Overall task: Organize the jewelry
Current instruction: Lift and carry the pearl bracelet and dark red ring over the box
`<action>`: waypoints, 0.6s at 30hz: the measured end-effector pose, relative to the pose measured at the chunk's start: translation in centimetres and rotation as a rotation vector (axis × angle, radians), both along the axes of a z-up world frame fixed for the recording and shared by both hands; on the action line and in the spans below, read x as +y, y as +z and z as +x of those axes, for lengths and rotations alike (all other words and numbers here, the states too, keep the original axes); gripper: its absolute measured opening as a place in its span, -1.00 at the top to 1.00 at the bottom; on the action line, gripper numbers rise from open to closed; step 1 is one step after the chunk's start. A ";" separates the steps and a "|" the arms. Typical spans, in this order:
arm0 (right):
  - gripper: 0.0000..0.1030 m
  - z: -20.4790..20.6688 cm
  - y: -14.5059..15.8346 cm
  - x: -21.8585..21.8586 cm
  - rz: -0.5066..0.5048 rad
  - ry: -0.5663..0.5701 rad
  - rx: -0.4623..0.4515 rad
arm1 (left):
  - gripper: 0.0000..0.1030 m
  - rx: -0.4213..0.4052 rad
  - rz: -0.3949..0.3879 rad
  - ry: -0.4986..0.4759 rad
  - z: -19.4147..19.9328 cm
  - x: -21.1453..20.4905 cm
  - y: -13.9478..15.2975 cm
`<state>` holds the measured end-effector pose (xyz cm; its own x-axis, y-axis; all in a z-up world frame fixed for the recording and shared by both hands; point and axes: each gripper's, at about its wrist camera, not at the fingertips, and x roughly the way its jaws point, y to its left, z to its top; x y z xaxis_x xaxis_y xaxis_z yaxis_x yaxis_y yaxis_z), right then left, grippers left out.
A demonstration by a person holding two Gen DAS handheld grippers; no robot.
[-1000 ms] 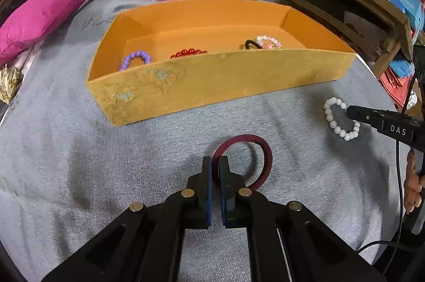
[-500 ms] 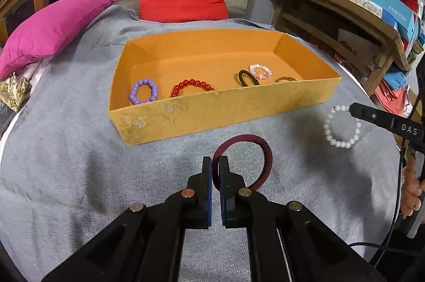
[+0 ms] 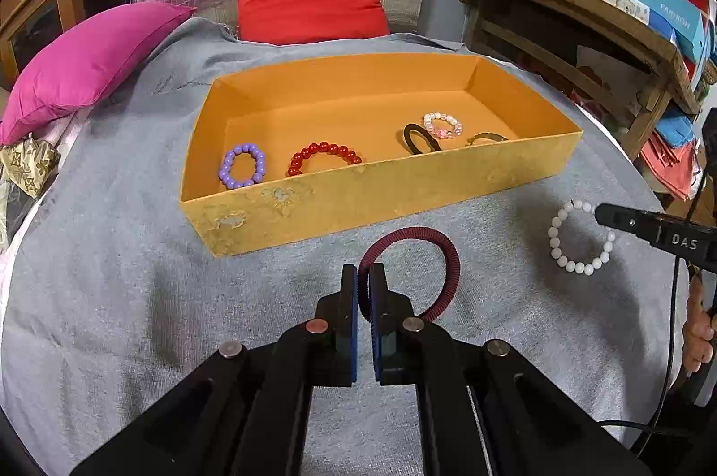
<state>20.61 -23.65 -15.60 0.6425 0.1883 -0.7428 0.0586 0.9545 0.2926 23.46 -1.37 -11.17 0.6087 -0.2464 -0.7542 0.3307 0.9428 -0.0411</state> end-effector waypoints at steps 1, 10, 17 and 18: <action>0.79 0.1 -0.5 -0.4 -0.007 -0.008 0.024 | 0.90 0.001 0.001 0.001 0.0 0.0 0.0; 0.62 1.0 -2.8 -1.5 -0.075 -0.034 0.141 | 0.90 0.002 0.024 0.002 0.0 -0.5 -0.2; 0.50 1.3 -3.0 1.3 -0.231 0.016 0.114 | 0.90 0.001 0.015 0.003 -0.1 -0.2 -0.1; 0.65 1.2 -3.0 2.0 -0.258 0.028 0.107 | 0.90 0.001 0.011 0.004 -0.1 -0.1 0.0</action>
